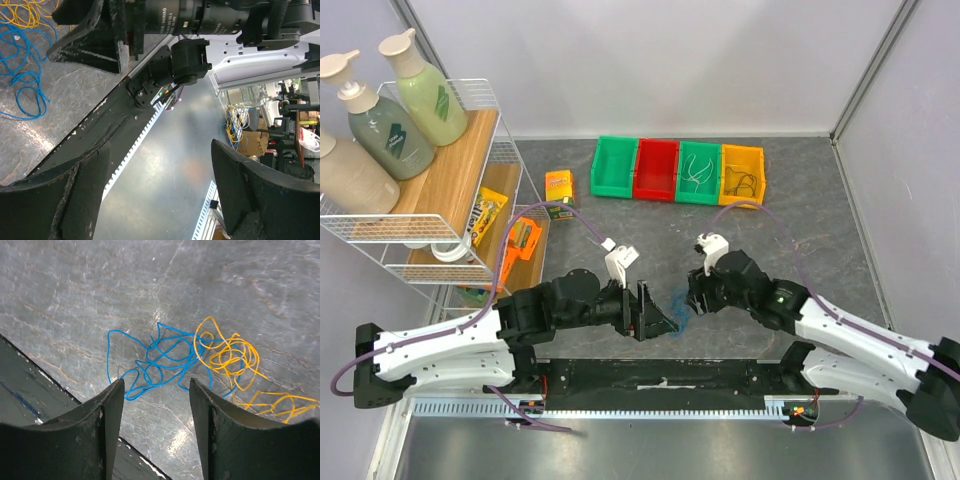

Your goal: Untangle the cables

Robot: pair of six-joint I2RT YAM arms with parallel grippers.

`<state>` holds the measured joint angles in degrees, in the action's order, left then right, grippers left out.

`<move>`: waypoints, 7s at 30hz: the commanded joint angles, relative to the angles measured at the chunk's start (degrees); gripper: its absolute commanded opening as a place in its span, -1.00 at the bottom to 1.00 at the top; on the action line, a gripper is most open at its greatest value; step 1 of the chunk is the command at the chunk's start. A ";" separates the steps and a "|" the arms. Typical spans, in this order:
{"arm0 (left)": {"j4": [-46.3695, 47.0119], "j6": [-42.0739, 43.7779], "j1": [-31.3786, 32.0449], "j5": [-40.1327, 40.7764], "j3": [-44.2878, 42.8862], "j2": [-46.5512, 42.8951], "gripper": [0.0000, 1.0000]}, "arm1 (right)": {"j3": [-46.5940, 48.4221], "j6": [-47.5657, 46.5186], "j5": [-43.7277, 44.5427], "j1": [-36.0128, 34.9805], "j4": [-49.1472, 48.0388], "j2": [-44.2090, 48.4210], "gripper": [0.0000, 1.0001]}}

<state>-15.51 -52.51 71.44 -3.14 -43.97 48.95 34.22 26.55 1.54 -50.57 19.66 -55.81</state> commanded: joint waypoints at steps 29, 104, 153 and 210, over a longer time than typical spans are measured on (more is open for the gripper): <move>-17.98 -8.66 3.80 26.60 -19.14 42.62 0.56 | -4.51 14.93 10.15 1.00 -0.33 -0.55 -0.96; -18.33 14.10 -4.29 12.01 -17.04 5.80 -0.97 | 1.29 2.98 -42.23 19.99 -5.49 15.19 0.77; -24.31 8.57 -4.29 14.74 -9.47 -8.95 0.00 | 20.70 2.82 4.67 4.15 13.91 -8.19 -1.00; -0.40 5.40 -4.20 18.25 2.92 -2.19 -0.02 | 42.07 5.80 -13.58 1.26 11.01 -2.90 -1.00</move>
<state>-17.61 -47.59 67.00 12.88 -39.09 48.88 73.67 32.14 -11.77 -49.25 32.08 -58.83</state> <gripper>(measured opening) 0.404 0.011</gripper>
